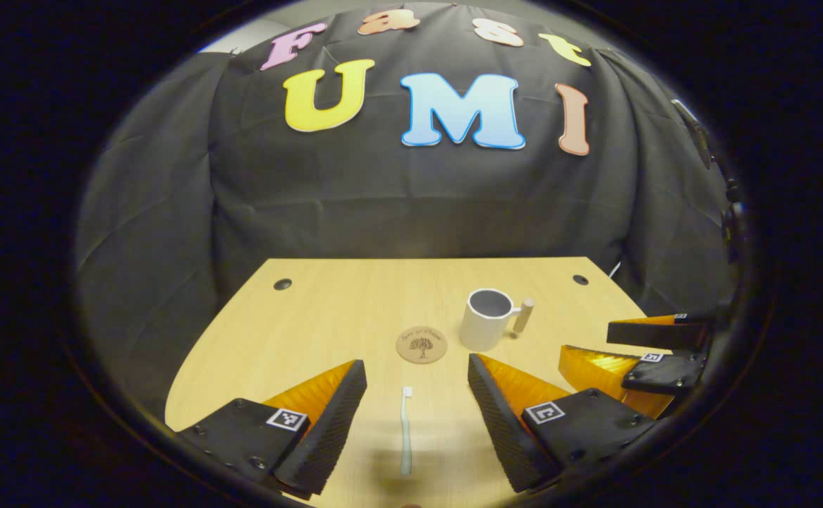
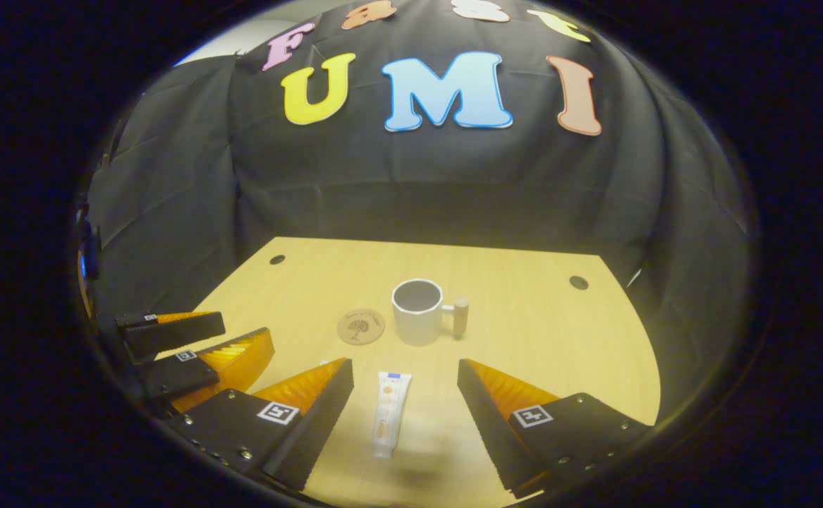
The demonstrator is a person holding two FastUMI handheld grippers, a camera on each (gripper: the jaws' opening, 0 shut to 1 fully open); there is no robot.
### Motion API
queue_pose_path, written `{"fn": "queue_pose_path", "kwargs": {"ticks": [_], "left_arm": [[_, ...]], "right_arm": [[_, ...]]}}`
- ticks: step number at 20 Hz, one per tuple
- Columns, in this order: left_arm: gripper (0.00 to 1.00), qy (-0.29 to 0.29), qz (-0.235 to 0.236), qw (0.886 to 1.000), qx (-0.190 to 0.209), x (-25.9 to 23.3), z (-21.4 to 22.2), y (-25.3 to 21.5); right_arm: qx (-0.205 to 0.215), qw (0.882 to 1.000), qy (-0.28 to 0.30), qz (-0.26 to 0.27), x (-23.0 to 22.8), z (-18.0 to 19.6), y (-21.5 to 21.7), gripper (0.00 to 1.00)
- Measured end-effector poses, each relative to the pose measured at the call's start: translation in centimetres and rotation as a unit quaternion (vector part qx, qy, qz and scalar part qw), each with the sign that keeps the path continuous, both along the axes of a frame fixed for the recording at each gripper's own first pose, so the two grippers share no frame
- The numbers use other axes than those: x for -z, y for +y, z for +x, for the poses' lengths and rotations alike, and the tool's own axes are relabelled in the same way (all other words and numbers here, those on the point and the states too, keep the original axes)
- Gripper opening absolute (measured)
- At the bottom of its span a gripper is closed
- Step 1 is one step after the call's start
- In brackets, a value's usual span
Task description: Put the toothbrush and toothpaste on the desktop into the cup, then pick up the cup and place it on the coaster on the desktop.
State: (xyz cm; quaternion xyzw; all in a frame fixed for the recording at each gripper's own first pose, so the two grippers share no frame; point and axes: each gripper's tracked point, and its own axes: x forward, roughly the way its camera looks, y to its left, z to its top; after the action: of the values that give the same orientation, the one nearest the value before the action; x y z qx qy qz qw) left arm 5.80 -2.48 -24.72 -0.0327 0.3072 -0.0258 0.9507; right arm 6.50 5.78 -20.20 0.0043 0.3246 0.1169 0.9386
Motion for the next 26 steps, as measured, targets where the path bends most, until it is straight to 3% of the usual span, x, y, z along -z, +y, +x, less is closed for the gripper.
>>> {"fn": "queue_pose_path", "kwargs": {"ticks": [1, 2, 10, 14, 17, 26], "left_arm": [[1.00, 0.017, -0.003, 1.000, 0.001, 1.1, 0.0, -0.1], [0.96, 0.039, -0.006, 0.999, 0.004, 2.4, -0.2, -0.2], [0.98, 0.153, -0.023, 0.988, 0.004, 10.2, -2.6, -0.2], [0.94, 0.199, -0.021, 0.980, 0.000, 13.5, -2.8, 0.1], [1.00, 0.230, -0.021, 0.973, -0.002, 15.6, -2.8, -0.1], [0.95, 0.301, 0.001, 0.953, 0.015, 19.9, -2.2, 0.1]], "right_arm": [[0.000, 1.000, 0.017, -0.002, 1.0, 0.0, 0.0, 0.94], [-0.001, 0.999, 0.034, -0.004, 1.7, 0.1, 0.1, 0.94], [-0.004, 0.989, 0.151, 0.005, 8.4, -0.9, 1.7, 0.95], [0.003, 0.978, 0.207, -0.002, 10.9, -1.2, 2.0, 0.95], [0.002, 0.970, 0.242, -0.007, 12.6, -1.3, 2.5, 0.95], [0.035, 0.947, 0.319, -0.010, 16.2, -0.5, 2.5, 0.92]]}}
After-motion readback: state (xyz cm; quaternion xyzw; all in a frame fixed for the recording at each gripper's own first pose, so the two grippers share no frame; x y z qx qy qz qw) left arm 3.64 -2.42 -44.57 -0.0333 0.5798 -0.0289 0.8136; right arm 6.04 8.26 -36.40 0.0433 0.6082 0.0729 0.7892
